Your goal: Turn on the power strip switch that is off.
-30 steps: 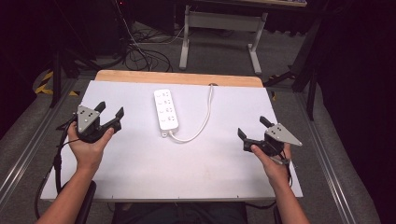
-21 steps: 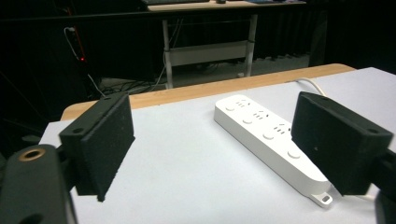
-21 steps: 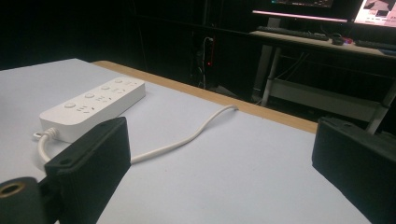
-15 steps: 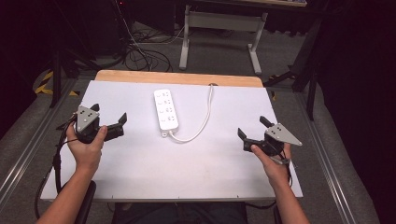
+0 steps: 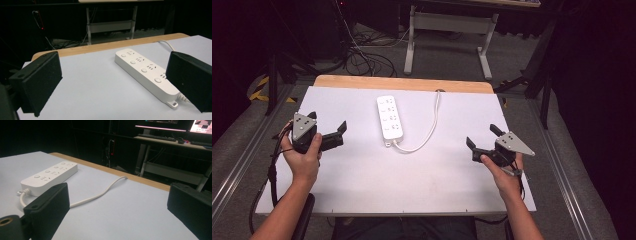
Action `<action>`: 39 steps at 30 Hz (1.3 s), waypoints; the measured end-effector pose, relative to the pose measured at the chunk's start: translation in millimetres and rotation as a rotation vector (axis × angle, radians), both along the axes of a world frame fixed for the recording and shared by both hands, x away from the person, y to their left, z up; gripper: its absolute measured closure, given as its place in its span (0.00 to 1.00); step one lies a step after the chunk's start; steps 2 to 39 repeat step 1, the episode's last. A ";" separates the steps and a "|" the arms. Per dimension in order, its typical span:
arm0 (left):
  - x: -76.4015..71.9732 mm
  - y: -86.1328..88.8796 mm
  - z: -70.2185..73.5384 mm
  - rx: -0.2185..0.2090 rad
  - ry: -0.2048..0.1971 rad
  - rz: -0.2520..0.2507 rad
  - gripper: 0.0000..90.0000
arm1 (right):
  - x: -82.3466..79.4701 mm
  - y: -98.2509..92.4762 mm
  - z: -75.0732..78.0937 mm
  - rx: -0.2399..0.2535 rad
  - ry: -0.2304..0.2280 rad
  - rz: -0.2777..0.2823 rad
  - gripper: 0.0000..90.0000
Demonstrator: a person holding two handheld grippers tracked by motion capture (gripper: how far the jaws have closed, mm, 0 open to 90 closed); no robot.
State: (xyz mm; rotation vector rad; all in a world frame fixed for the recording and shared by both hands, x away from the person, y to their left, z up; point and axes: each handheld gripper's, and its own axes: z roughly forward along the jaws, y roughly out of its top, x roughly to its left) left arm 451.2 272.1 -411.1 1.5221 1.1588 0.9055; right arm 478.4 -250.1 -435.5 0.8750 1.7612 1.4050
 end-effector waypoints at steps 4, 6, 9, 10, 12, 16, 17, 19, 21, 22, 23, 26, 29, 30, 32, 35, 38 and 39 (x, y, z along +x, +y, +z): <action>-0.1 0.5 0.0 0.001 0.000 -0.001 0.01 | 0.1 0.1 -0.1 0.001 -0.001 0.000 0.05; -0.1 0.5 0.0 0.001 0.000 -0.001 0.01 | 0.1 0.1 -0.1 0.001 -0.001 0.000 0.05; -0.1 0.5 0.0 0.001 0.000 -0.001 0.01 | 0.1 0.1 -0.1 0.001 -0.001 0.000 0.05; -0.1 0.5 0.0 0.001 0.000 -0.001 0.01 | 0.1 0.1 -0.1 0.001 -0.001 0.000 0.05; -0.1 0.5 0.0 0.001 0.000 -0.001 0.01 | 0.1 0.1 -0.1 0.001 -0.001 0.000 0.05; -0.1 0.5 0.0 0.001 0.000 -0.001 0.01 | 0.1 0.1 -0.1 0.001 -0.001 0.000 0.05; -0.1 0.5 0.0 0.001 0.000 -0.001 0.01 | 0.1 0.1 -0.1 0.001 -0.001 0.000 0.05; -0.1 0.5 0.0 0.001 0.000 -0.001 0.01 | 0.1 0.1 -0.1 0.001 -0.001 0.000 0.05; -0.1 0.5 0.0 0.001 0.000 -0.001 0.01 | 0.1 0.1 -0.1 0.001 -0.001 0.000 0.05; -0.1 0.5 0.0 0.001 0.000 -0.001 0.01 | 0.1 0.1 -0.1 0.001 -0.001 0.000 0.05; -0.1 0.5 0.0 0.001 0.000 -0.001 0.01 | 0.1 0.1 -0.1 0.001 -0.001 0.000 0.05; -0.1 0.5 0.0 0.001 0.000 -0.001 0.01 | 0.1 0.1 -0.1 0.001 -0.001 0.000 0.05; -0.1 0.5 0.0 0.001 0.000 -0.001 0.01 | 0.1 0.1 -0.1 0.001 -0.001 0.000 0.05; -0.1 0.5 0.0 0.001 0.000 -0.001 0.01 | 0.1 0.1 -0.1 0.001 -0.001 0.000 0.05; -0.1 0.5 0.0 0.001 0.000 -0.001 0.01 | 0.1 0.1 -0.1 0.001 -0.001 0.000 0.05; -0.1 0.5 0.0 0.001 0.000 -0.001 0.01 | 0.1 0.1 -0.1 0.001 -0.001 0.000 0.05; -0.1 0.5 0.0 0.001 0.000 -0.001 0.01 | 0.1 0.1 -0.1 0.001 -0.001 0.000 0.05; -0.1 0.5 0.0 0.001 0.000 -0.001 0.01 | 0.1 0.1 -0.1 0.001 -0.001 0.000 0.05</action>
